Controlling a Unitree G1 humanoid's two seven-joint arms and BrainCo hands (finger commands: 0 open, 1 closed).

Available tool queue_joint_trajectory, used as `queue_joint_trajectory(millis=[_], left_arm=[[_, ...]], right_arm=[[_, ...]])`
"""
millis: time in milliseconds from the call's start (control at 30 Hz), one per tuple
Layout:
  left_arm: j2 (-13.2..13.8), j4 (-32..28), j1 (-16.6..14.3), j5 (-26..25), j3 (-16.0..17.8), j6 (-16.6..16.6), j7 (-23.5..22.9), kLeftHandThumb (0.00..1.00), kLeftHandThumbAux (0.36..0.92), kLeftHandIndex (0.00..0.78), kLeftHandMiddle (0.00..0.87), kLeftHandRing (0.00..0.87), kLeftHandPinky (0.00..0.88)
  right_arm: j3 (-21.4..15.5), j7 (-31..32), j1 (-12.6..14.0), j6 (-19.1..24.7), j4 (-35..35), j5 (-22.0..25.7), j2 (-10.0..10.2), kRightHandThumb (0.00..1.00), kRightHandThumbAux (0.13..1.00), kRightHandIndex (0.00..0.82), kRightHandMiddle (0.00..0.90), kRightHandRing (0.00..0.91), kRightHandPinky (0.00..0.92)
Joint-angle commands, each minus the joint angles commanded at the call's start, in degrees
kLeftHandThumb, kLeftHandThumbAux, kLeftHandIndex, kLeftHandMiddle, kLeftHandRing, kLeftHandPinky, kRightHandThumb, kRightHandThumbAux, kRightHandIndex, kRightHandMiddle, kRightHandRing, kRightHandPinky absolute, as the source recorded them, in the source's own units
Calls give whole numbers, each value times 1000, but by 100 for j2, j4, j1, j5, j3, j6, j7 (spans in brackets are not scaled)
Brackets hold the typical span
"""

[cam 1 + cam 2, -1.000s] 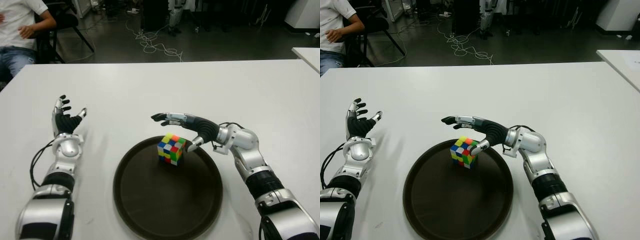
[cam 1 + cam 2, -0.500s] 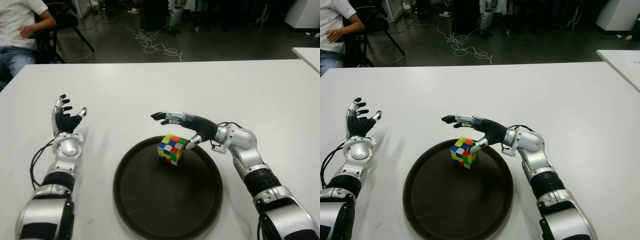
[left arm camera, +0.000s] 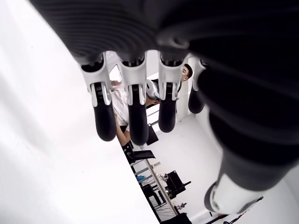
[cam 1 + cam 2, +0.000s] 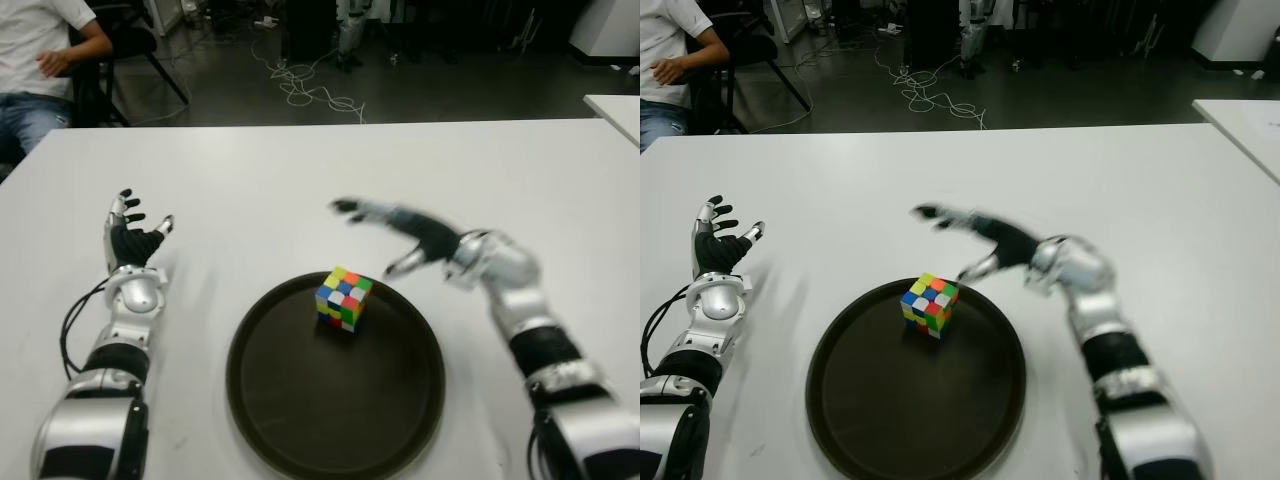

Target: Pick up the Rubik's Cube and put it in the plate

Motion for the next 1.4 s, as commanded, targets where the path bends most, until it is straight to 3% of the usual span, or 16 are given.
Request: queue_joint_trajectory(millis=[200, 367, 500, 667, 833, 1000, 1333, 1400], left_arm=[[-3, 33, -9, -5, 3, -46, 4, 157, 788, 113, 194, 223, 282], [-10, 22, -5, -19, 12, -56, -6, 166, 781, 108, 199, 239, 318], [26, 15, 10, 43, -30, -41, 36, 156, 771, 118, 208, 239, 300], [59, 11, 25, 133, -95, 4, 91, 129, 770, 124, 212, 236, 278], [62, -10, 31, 146, -99, 25, 102, 118, 782, 126, 217, 239, 273], [60, 32, 14, 83, -49, 24, 48, 153, 778, 128, 203, 221, 271], [58, 61, 35, 54, -21, -33, 36, 178, 765, 129, 189, 204, 231], [52, 53, 52, 18, 1, -47, -12, 174, 765, 123, 197, 219, 257]], right_arm=[[-452, -1519, -3, -341, 522, -415, -189, 0, 643, 26, 8, 1, 0], [-606, -2360, -82, -616, 1082, -635, -214, 0, 650, 21, 6, 0, 0], [-731, -3521, 57, -887, 1505, -964, -234, 0, 684, 11, 1, 0, 0], [-821, -4405, -5, -686, 1951, -1125, -233, 0, 710, 13, 0, 0, 0], [-898, -4938, -24, -439, 2278, -1146, -212, 0, 744, 6, 0, 0, 0], [-894, -5450, -17, -140, 2277, -1199, -61, 0, 773, 18, 4, 0, 0], [-803, -5691, -51, 392, 2386, -1313, -10, 0, 765, 17, 0, 0, 0], [-800, -5701, -38, 489, 2432, -1323, -9, 0, 770, 18, 0, 0, 0]])
